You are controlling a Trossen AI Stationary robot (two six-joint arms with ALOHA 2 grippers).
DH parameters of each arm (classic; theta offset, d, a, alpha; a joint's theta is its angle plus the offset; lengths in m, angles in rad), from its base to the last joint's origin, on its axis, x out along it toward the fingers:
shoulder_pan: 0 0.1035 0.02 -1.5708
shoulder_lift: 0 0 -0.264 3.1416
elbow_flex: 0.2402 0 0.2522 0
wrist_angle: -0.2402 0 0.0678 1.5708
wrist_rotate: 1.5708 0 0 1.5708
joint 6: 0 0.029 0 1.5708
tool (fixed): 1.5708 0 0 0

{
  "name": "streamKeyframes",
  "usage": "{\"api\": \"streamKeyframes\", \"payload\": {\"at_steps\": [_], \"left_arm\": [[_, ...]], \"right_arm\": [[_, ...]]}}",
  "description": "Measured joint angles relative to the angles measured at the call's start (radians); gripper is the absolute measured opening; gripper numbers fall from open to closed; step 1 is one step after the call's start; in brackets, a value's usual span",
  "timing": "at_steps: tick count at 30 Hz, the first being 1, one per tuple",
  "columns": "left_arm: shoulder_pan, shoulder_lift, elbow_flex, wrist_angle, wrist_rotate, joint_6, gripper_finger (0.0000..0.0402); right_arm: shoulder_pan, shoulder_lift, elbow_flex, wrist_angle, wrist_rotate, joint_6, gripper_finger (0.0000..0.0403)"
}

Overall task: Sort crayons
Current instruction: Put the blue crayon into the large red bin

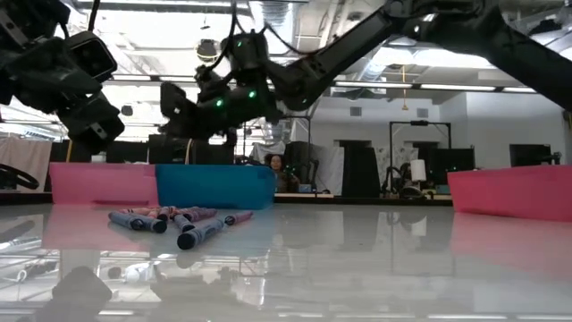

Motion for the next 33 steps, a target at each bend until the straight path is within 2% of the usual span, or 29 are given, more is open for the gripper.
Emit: {"api": "streamKeyframes", "payload": {"at_steps": [7,12,22,33], "left_arm": [[-0.002,0.0,0.0,0.005,0.0,-0.004,0.0133],[-0.002,0.0,0.0,0.003,0.007,-0.009,0.0133],[-0.002,0.0,0.0,0.003,-0.001,-0.003,0.0133],[-0.002,-0.001,0.0,0.003,-0.002,-0.003,0.0133]], "right_arm": [[-0.004,0.082,0.095,-0.03,-0.005,0.001,0.0009],[-0.012,0.085,0.102,-0.068,-0.005,0.0,0.0013],[-0.018,0.084,0.101,-0.15,-0.006,0.022,0.0055],[-0.016,0.072,0.099,-0.166,-0.061,0.003,0.0081]]}}
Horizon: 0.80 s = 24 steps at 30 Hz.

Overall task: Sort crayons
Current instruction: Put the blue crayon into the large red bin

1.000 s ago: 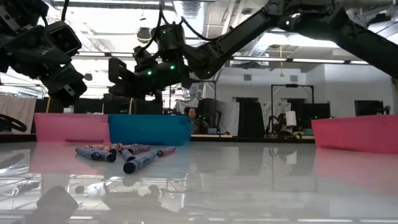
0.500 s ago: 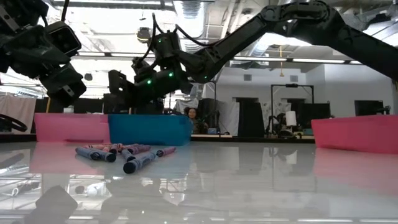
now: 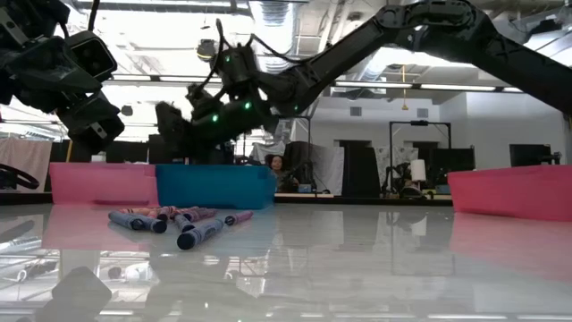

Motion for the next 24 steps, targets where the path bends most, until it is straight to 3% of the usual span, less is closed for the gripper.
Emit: {"api": "streamKeyframes", "payload": {"at_steps": [5,11,18,24], "left_arm": [[-0.016,0.0,0.0,0.0,-0.004,-0.007,0.0133],[-0.098,0.003,0.0,0.006,-0.051,0.012,0.0133],[-0.285,0.012,0.0,0.042,-0.284,0.108,0.0133],[-0.461,0.123,0.0,0.177,-0.48,0.156,0.0133]], "right_arm": [[0.006,-0.109,0.0,-0.151,-0.074,-0.076,0.0081],[0.029,-0.387,0.0,-0.61,-0.073,-0.277,0.0081],[0.098,-0.714,0.002,-0.926,-0.04,-0.296,0.0081],[0.199,-0.869,0.002,-1.118,-0.038,-0.277,0.0081]]}}
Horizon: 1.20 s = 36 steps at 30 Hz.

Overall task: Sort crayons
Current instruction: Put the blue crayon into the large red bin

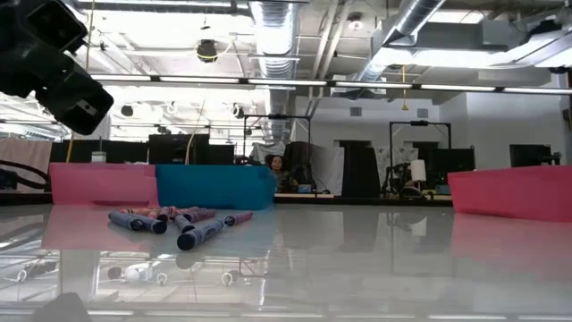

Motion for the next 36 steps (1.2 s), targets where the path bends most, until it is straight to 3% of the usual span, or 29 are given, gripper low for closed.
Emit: {"api": "streamKeyframes", "payload": {"at_steps": [4,9,21,28,36], "left_arm": [[-0.09,0.135,0.0,0.106,-0.096,0.002,0.0133],[-0.148,0.331,0.035,0.195,-0.167,0.005,0.0133],[-0.157,0.775,0.285,0.145,-0.176,0.209,0.0133],[-0.135,0.905,0.301,0.129,-0.167,0.224,0.0133],[-0.069,0.941,0.303,0.113,-0.165,0.296,0.0133]], "right_arm": [[0.093,-0.048,-0.001,-0.107,0.057,0.046,0.0081],[0.231,-0.066,-0.001,-0.209,0.216,0.104,0.0081],[0.504,-0.049,-0.002,-0.306,0.429,0.285,0.0081],[0.64,-0.034,-0.002,-0.338,0.547,0.43,0.0081],[0.722,0.029,-0.002,-0.357,0.62,0.513,0.0081]]}}
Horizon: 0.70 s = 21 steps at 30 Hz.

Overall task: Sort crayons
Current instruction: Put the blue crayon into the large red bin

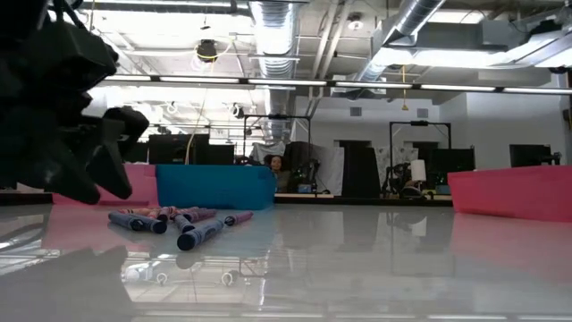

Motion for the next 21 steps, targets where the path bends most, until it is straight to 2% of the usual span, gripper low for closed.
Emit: {"api": "streamKeyframes", "payload": {"at_steps": [11,21], "left_arm": [[0.097,0.0,0.0,-0.08,0.149,0.011,0.0126],[0.1,0.022,0.0,-0.092,0.194,-0.011,0.0078]], "right_arm": [[0.015,0.084,0.0,-0.011,0.002,0.023,0.0081],[0.016,0.105,0.0,0.0,0.002,0.023,0.0081]]}}
